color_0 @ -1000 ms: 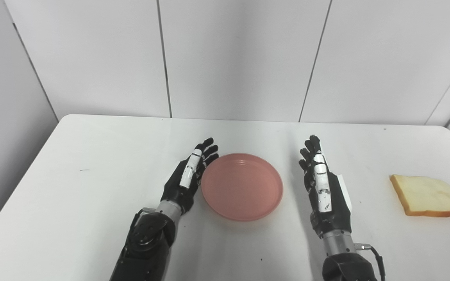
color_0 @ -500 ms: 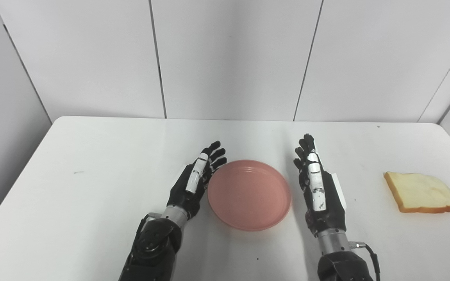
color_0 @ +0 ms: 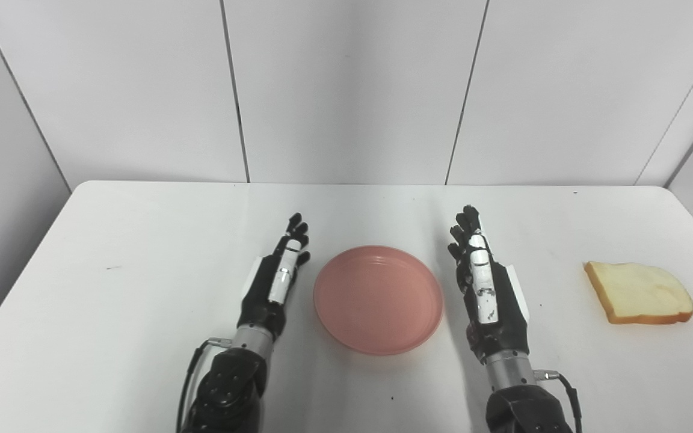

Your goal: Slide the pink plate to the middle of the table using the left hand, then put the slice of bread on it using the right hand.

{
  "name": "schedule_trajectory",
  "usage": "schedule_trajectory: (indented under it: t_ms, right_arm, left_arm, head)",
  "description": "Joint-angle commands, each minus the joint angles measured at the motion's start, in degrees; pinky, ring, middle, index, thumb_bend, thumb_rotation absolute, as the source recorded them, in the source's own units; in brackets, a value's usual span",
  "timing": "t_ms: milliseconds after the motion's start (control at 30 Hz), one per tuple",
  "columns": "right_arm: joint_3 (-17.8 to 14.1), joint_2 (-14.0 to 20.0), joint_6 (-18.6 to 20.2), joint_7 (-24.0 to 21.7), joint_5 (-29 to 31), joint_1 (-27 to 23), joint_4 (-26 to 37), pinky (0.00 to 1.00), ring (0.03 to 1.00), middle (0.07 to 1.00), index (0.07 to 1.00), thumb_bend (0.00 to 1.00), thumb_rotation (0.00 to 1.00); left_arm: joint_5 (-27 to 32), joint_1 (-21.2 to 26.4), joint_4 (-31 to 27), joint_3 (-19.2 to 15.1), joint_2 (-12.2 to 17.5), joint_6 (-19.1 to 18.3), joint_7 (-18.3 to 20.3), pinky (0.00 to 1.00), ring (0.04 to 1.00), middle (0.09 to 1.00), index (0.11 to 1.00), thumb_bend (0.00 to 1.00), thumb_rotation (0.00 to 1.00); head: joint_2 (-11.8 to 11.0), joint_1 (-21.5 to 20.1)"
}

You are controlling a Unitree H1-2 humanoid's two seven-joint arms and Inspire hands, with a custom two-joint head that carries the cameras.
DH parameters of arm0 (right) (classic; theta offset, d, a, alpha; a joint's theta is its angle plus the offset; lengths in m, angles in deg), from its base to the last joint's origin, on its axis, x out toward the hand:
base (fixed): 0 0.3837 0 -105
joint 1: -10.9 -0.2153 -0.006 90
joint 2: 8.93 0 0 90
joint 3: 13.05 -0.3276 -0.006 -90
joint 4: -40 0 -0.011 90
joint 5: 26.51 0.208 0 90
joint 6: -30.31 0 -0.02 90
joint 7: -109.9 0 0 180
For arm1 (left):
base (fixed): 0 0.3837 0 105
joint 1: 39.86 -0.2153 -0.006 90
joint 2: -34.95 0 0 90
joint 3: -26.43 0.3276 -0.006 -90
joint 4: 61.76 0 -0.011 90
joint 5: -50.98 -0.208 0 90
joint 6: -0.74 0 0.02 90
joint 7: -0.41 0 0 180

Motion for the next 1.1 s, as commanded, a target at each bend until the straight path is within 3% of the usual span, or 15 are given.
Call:
schedule_trajectory:
  t_ms: [0, 267, 367, 500, 667, 867, 1067]
  right_arm:
    - [0.02, -0.15, -2.33, -0.30, 0.11, -1.16, 1.36, 1.00, 0.996, 1.000, 1.000, 0.34, 1.00]
    - [-0.91, 1.55, -1.63, -0.60, 0.43, -1.94, 1.77, 1.00, 1.000, 1.000, 1.000, 0.36, 1.00]
    - [-1.40, 3.24, -2.24, -0.79, -0.07, -3.11, 1.96, 1.00, 0.997, 1.000, 1.000, 0.49, 0.86]
    - [-1.67, 6.26, -0.73, -0.92, -2.08, -4.35, 4.22, 1.00, 0.996, 1.000, 1.000, 0.61, 0.81]
    - [-1.94, 11.63, 2.59, -0.81, -8.10, -6.25, 8.61, 0.89, 0.947, 0.977, 0.966, 0.77, 0.77]
    - [-2.68, 21.59, 6.89, -4.79, -14.52, -8.62, 12.74, 0.85, 0.904, 0.936, 0.932, 0.94, 0.76]
    - [-5.30, 29.76, 12.93, -11.28, -10.81, -11.24, 16.26, 0.88, 0.939, 0.972, 0.971, 1.00, 0.62]
  left_arm:
    - [-1.47, 0.87, -3.16, 0.24, 0.27, 1.21, -0.59, 0.94, 0.965, 0.975, 0.960, 0.42, 1.00]
    - [-4.91, -2.03, -10.37, 1.47, 0.65, 0.11, -0.97, 0.92, 0.938, 0.951, 0.942, 0.44, 1.00]
    - [-4.96, -2.93, -11.64, 1.62, 0.82, 1.34, -0.51, 0.91, 0.935, 0.947, 0.938, 0.47, 1.00]
    - [-3.52, -3.75, -12.48, 1.64, 1.14, 2.24, 1.03, 0.89, 0.931, 0.944, 0.934, 0.44, 1.00]
    - [-1.37, -4.66, -13.46, 1.57, 0.62, 2.36, 1.84, 0.90, 0.929, 0.941, 0.933, 0.41, 1.00]
    - [-0.03, -5.31, -15.07, 1.50, 3.01, 1.86, 4.36, 0.90, 0.944, 0.955, 0.949, 0.42, 1.00]
    - [3.69, -5.27, -15.44, 0.36, 5.22, 0.67, 7.20, 0.91, 0.946, 0.962, 0.954, 0.43, 1.00]
  head:
    - [0.04, -0.17]
    - [-0.03, -1.86]
    - [-0.33, -3.39]
    - [-1.05, -4.90]
    - [-1.76, -6.89]
    - [-2.70, -11.98]
    - [-3.04, -15.98]
